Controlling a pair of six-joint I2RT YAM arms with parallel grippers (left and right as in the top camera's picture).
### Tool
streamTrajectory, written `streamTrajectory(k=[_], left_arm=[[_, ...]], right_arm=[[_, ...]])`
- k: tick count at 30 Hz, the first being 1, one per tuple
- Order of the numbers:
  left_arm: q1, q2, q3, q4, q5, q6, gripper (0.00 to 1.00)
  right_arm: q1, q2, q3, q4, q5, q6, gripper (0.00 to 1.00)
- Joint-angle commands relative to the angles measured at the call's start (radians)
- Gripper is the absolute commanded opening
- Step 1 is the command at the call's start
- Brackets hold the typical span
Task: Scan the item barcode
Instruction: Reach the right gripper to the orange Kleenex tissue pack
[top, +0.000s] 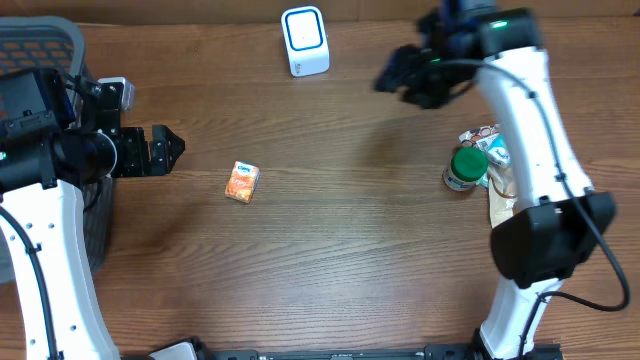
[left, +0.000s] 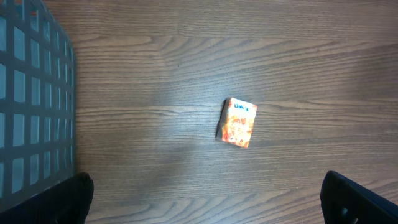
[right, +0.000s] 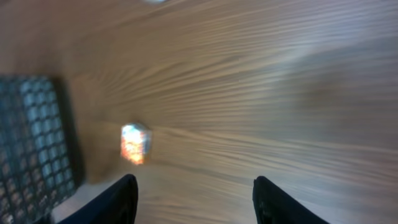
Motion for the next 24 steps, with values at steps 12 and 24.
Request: streamTrajectory(k=[12, 24], left_arm=[[0.005, 0.006, -0.003, 0.000, 0.000, 0.015, 1.00], [0.005, 0.006, -0.003, 0.000, 0.000, 0.015, 0.99]], right_arm=[[0.388, 0.112, -0.245, 0.450, -0.028, 0.231, 0.56], [0.529, 0.243, -0.245, 0.674, 0.160, 0.070, 0.57]])
